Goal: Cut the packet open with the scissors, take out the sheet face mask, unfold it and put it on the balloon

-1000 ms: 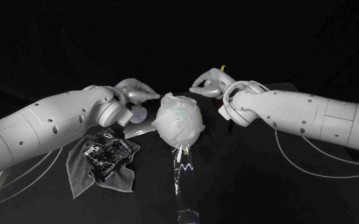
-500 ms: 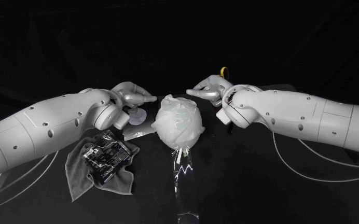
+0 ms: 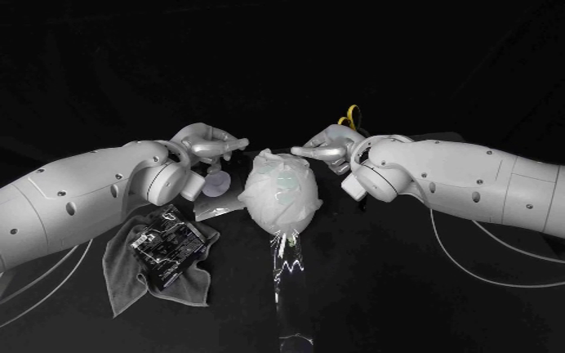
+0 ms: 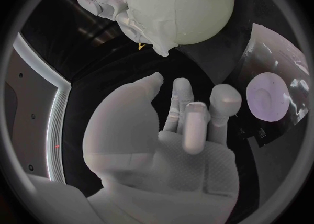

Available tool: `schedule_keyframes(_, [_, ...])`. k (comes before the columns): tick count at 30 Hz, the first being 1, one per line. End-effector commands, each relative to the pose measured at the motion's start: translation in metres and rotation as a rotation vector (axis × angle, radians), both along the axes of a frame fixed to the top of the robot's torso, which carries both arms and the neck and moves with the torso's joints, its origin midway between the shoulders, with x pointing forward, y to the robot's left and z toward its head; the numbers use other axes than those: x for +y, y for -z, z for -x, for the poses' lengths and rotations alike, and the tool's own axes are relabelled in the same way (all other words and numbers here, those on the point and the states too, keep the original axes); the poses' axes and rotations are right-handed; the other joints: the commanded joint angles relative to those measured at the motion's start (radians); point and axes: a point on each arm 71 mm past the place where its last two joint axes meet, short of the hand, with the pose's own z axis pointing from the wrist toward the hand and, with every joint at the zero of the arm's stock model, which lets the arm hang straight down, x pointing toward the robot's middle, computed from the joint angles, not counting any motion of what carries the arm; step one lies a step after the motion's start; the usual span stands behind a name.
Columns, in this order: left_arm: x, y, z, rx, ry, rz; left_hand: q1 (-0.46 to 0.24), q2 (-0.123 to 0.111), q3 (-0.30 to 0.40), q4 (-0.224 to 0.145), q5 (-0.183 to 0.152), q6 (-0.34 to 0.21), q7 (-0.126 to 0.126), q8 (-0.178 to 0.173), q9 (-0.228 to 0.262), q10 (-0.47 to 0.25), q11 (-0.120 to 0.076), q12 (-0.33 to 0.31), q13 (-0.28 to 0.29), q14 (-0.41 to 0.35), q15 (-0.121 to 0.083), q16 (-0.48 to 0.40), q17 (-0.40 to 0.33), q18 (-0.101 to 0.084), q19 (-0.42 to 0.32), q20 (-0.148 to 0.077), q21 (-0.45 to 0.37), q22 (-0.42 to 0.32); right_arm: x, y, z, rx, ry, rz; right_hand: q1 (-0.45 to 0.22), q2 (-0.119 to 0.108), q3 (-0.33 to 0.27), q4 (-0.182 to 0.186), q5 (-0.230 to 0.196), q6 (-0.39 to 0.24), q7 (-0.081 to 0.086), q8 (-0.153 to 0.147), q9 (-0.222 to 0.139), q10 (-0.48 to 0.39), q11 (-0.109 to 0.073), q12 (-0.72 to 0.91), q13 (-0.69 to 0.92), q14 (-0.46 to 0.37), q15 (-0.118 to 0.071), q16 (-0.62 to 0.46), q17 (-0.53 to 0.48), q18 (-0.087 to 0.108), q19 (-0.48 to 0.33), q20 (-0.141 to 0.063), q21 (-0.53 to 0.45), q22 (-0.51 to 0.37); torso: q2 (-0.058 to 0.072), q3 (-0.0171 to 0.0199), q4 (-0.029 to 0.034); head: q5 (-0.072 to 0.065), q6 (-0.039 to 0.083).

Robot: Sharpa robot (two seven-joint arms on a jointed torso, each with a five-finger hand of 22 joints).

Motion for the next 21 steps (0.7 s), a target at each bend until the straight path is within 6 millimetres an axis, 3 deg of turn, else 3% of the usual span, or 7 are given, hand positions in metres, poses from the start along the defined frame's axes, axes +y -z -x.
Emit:
schedule_keyframes(1, [-0.0022, -0.0043, 0.0001, -0.034, -0.003, 0.058, -0.002, -0.001, -0.003, 0.0, 0.001, -0.007, 0.001, -0.005, -0.001, -0.001, 0.003, -0.007, -0.001, 0.046, 0.008, -0.003, 0.121, 0.01, -0.003, 0.003, -0.004, -0.001, 0.0028, 0.0016, 0.0019, 0.03, -0.047, -0.011, 0.008, -0.005, -0.009, 0.001, 0.002, 0.006, 0.0, -0.004, -0.001, 0.106, 0.004, 0.005, 0.264, 0.106, 0.005, 0.007, 0.264, -0.012, 0.102, 0.007, 0.005, 0.26, -0.001, -0.0003, -0.0004, 0.004, -0.004])
schedule_keyframes(12, [-0.0044, -0.0049, 0.0009, -0.036, 0.003, 0.073, 0.003, -0.001, -0.011, 0.003, 0.001, -0.007, 0.001, -0.006, -0.002, 0.0, 0.003, -0.01, -0.006, 0.048, 0.009, -0.002, 0.123, 0.009, -0.001, 0.004, -0.004, 0.001, 0.0039, 0.0021, 0.0032, 0.039, -0.063, -0.011, 0.042, 0.004, -0.017, -0.002, 0.002, 0.031, -0.005, -0.004, -0.004, 0.106, 0.0, 0.005, 0.264, 0.106, 0.001, 0.007, 0.264, -0.013, 0.105, 0.006, 0.01, 0.262, 0.0, -0.0004, -0.0001, 0.003, -0.006])
schedule_keyframes(21, [-0.0082, -0.0048, 0.0008, -0.034, 0.013, 0.076, 0.011, -0.001, -0.015, 0.003, 0.001, -0.006, 0.001, -0.006, -0.003, 0.001, 0.003, -0.012, -0.01, 0.047, 0.01, -0.003, 0.122, 0.009, 0.0, 0.005, -0.004, 0.0, 0.0035, -0.0006, 0.0031, 0.007, -0.048, -0.041, 0.181, 0.028, 0.025, -0.089, 0.002, 0.121, -0.045, 0.026, 0.0, 0.106, -0.034, 0.005, 0.264, 0.106, -0.026, 0.007, 0.264, -0.014, 0.107, -0.015, 0.012, 0.263, -0.001, -0.0002, -0.0005, 0.007, -0.007])
